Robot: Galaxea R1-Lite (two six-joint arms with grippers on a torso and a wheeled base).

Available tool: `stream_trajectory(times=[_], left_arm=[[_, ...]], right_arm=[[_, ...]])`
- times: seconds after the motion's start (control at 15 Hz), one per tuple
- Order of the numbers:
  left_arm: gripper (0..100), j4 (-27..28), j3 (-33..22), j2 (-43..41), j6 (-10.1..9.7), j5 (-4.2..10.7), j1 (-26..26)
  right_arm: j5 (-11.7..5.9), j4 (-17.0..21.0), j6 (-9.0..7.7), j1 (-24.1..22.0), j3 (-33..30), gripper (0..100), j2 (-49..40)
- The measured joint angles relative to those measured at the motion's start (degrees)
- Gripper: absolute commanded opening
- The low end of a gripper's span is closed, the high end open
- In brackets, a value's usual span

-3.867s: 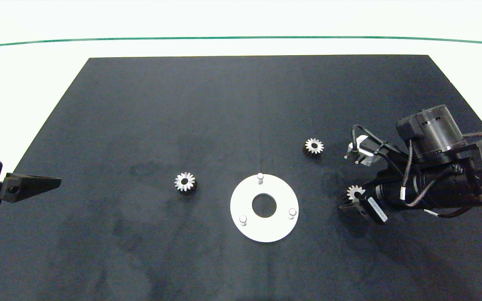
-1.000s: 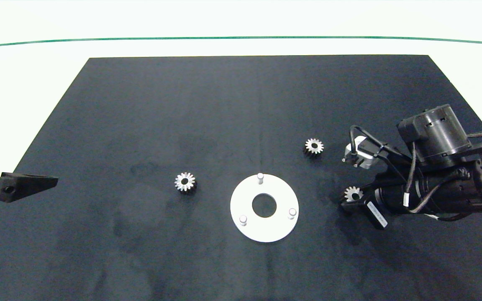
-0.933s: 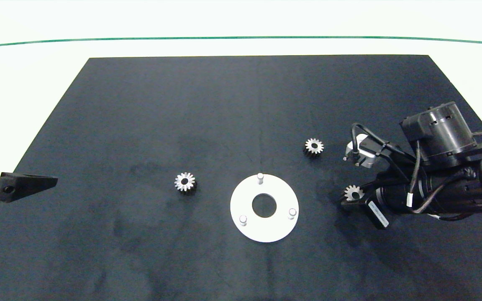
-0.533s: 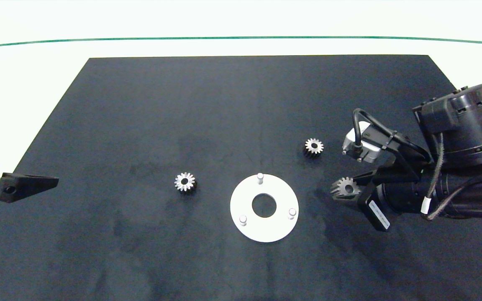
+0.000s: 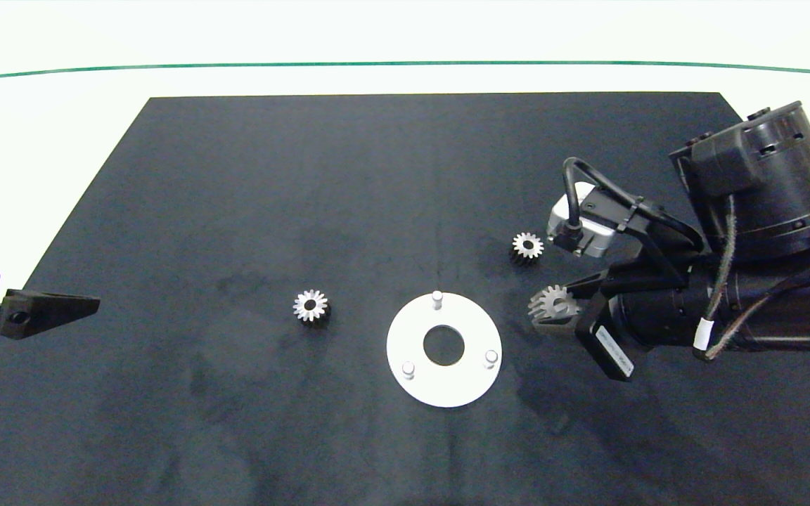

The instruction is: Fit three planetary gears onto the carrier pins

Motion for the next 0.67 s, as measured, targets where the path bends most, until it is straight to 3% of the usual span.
stream_trajectory(times=[0.67], left_arm=[[100,-0.02,0.0,0.12,0.0,-0.02,0.06]], right_arm=[[0.04,0.32,0.9,5.27,-2.01,0,6.45]])
